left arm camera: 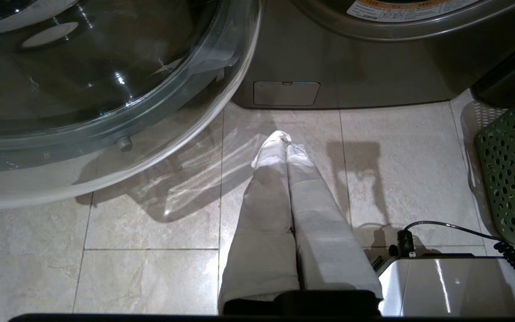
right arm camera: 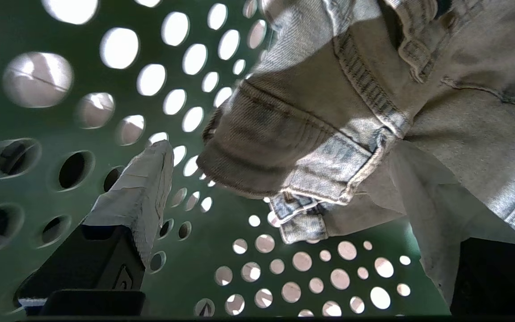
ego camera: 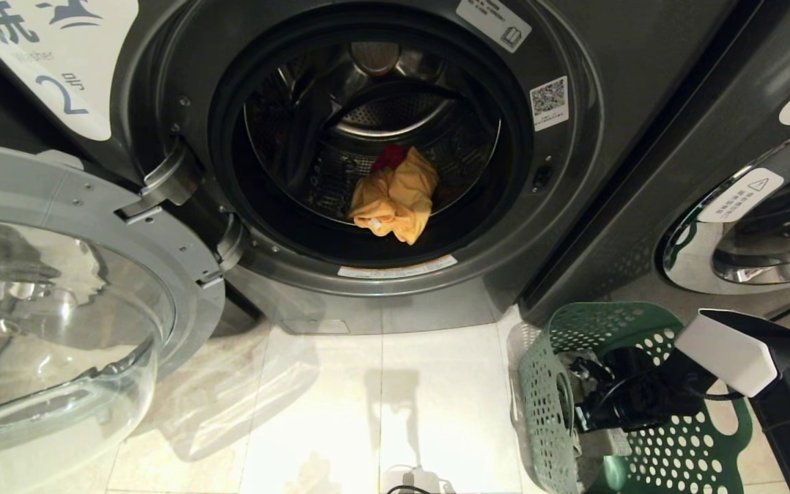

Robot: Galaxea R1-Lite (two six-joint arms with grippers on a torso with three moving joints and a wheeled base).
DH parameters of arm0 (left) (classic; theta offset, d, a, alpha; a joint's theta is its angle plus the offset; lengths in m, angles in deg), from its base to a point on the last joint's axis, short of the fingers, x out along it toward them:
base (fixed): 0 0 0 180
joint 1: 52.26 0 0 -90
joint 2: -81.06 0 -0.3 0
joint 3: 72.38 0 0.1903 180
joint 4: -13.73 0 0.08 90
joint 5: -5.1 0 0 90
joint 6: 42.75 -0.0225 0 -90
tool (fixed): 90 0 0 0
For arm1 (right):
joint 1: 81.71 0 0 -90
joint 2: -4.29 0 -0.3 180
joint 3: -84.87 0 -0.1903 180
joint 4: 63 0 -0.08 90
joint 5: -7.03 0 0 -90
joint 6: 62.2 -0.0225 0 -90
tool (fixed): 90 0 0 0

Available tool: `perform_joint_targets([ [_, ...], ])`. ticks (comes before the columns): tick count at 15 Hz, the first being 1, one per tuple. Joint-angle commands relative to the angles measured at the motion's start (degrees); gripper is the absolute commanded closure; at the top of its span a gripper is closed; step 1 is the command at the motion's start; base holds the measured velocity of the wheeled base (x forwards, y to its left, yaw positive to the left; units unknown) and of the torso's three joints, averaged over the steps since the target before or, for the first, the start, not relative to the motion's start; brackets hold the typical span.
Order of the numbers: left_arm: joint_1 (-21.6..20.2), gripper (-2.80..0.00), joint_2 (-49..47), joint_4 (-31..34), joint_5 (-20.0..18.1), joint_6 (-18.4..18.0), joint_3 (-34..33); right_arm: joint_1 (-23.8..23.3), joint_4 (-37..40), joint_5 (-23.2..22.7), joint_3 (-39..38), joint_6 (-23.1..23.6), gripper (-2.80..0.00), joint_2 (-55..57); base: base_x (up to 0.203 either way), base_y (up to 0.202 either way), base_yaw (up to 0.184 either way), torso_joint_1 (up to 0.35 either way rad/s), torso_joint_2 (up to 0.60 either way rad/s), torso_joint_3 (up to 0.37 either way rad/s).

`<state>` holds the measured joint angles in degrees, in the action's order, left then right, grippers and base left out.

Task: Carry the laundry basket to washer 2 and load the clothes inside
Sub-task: Place the clothes into the washing machine

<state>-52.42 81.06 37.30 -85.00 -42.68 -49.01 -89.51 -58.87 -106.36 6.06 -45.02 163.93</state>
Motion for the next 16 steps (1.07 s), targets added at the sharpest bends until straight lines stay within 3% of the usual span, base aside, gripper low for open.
perform_joint_targets([
  [1, 0.0, 0.0, -0.1, 0.0, 0.0, 0.0, 0.0, 0.0, -0.5, -0.2, 1.4, 0.1, -2.8, 2.5, 0.0, 0.0, 0.0, 0.0, 0.0, 0.0],
  [8, 0.0, 0.0, -0.1, 0.0, 0.0, 0.0, 0.0, 0.0, -0.6, 0.0, 4.2, 0.0, -2.8, 4.5, 0.0, 0.0, 0.0, 0.0, 0.0, 0.0],
  [9, 0.0, 0.0, -0.1, 0.0, 0.0, 0.0, 0.0, 0.0, -0.5, 0.1, 5.2, -0.5, 0.0, 4.9, 0.0, 0.0, 0.0, 0.0, 0.0, 0.0],
  [16, 0.0, 0.0, -0.1, 0.0, 0.0, 0.0, 0.0, 0.1, 0.2, 0.2, 9.4, -2.9, 0.0, 6.7, 0.0, 0.0, 0.0, 0.0, 0.0, 0.0],
])
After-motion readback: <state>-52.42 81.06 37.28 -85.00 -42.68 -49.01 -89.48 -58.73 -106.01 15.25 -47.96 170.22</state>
